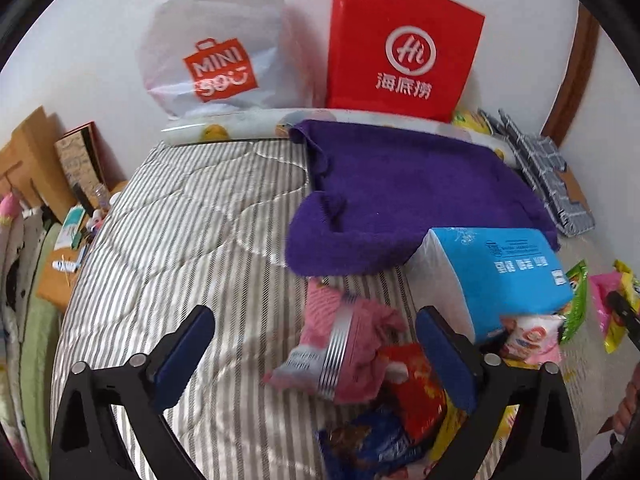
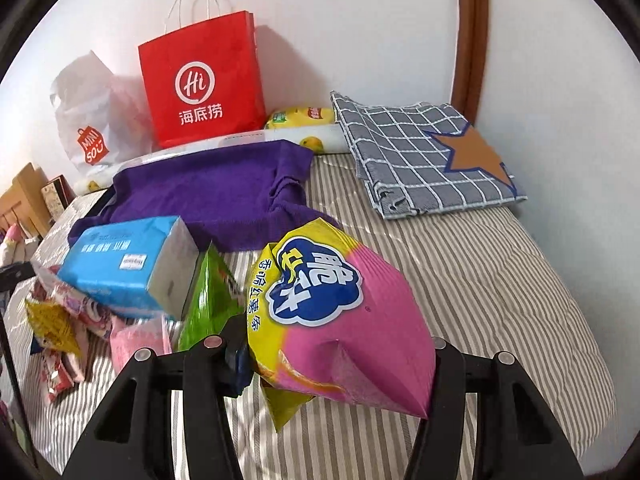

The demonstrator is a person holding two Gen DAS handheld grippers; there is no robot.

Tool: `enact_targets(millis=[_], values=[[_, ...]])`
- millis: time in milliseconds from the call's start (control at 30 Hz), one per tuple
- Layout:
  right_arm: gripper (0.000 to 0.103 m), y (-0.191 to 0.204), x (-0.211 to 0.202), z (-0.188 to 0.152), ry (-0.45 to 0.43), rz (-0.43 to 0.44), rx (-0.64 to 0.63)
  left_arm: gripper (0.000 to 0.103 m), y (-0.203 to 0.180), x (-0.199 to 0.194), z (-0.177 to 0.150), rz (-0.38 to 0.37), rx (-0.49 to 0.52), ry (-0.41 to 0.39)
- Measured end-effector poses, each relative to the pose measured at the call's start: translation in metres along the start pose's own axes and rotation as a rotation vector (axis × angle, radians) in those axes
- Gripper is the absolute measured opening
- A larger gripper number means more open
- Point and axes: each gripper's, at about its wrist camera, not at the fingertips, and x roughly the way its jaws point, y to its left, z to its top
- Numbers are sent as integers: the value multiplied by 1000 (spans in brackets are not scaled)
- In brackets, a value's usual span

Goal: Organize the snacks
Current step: 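Close left tool on pink packet while right tool grips pink-yellow chip bag, then carry both held snacks up toward the purple towel by the red bag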

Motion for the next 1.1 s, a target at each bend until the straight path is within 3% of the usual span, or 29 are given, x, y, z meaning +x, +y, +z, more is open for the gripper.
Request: enact_targets(millis=[133, 233, 367, 400, 800, 1100], values=[[55, -1, -7, -11, 11, -1, -3, 92, -7, 22, 3, 18, 33, 82], [55, -3, -11, -17, 15, 17, 10, 79, -10, 31, -2, 16, 56, 118], [55, -1, -12, -23, 25, 37, 26, 46, -8, 29, -9, -16, 51, 114], [55, -1, -12, -25, 30, 43, 31, 44, -7, 25, -10, -14, 49, 101], [55, 12, -22, -33, 33, 51, 55, 41, 10, -31, -23, -24, 23, -19], [55, 24, -50, -38, -25, 40, 26, 41, -6, -73, -45, -103, 20, -75]])
